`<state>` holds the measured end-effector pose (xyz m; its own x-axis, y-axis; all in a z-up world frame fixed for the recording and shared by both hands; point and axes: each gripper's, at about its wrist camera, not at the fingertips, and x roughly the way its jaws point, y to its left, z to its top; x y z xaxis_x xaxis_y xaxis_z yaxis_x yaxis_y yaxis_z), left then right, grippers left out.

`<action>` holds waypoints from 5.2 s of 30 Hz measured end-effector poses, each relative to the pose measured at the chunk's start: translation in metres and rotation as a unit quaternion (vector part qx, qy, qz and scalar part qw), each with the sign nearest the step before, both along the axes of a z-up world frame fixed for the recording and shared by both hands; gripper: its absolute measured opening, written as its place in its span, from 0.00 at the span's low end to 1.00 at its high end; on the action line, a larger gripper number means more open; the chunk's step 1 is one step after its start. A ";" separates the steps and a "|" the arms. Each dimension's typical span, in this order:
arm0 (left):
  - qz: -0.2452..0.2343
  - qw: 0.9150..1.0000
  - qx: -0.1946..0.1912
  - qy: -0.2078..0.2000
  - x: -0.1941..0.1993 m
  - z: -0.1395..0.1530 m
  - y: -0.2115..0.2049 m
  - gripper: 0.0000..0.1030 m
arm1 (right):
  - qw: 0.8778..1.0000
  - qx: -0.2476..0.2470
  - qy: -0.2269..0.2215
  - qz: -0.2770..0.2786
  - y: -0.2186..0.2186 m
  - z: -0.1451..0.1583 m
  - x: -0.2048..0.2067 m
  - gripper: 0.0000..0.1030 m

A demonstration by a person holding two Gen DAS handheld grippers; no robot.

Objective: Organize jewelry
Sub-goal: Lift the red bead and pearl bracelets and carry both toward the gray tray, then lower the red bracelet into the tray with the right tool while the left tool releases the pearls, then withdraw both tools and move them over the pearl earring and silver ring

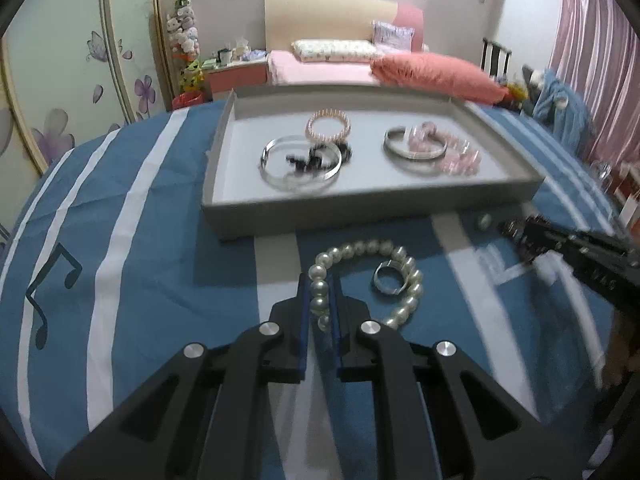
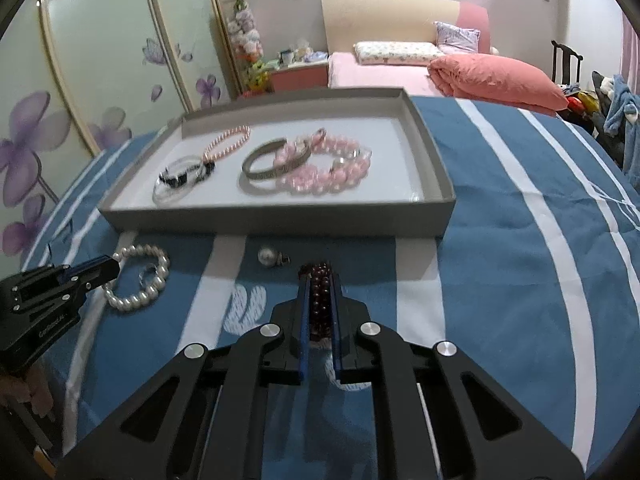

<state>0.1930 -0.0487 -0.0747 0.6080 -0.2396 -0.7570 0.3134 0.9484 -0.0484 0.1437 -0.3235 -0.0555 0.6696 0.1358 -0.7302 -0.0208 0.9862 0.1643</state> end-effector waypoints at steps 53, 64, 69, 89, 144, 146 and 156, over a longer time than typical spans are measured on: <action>0.062 0.977 -0.078 -0.190 -0.065 0.098 0.022 0.10 | 0.961 -0.050 -0.272 -0.024 0.048 0.090 -0.059 0.09; 0.069 0.976 -0.068 -0.197 -0.060 0.099 0.016 0.10 | 0.959 -0.056 -0.276 -0.031 0.050 0.092 -0.051 0.09; 0.069 0.976 -0.066 -0.194 -0.059 0.098 0.014 0.10 | 0.960 -0.056 -0.274 -0.031 0.051 0.091 -0.050 0.09; 0.073 0.978 -0.057 -0.188 -0.047 0.092 0.012 0.10 | 0.960 -0.057 -0.270 -0.036 0.045 0.087 -0.042 0.09; 0.082 0.990 -0.050 -0.104 0.029 0.056 0.027 0.50 | 0.996 0.007 -0.092 -0.010 0.015 0.040 0.035 0.40; 0.086 0.992 -0.044 -0.084 0.022 0.049 0.034 0.53 | 0.998 0.008 -0.068 0.005 0.018 0.031 0.031 0.39; 0.099 0.994 -0.028 -0.039 0.001 0.027 0.059 0.55 | 0.998 -0.031 0.020 0.041 0.042 -0.011 0.029 0.35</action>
<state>0.1943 0.0106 -0.0479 0.7033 -0.1506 -0.6948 0.1258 0.9882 -0.0868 0.1726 -0.2811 -0.0661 0.6279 0.1428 -0.7651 -0.0969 0.9897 0.1052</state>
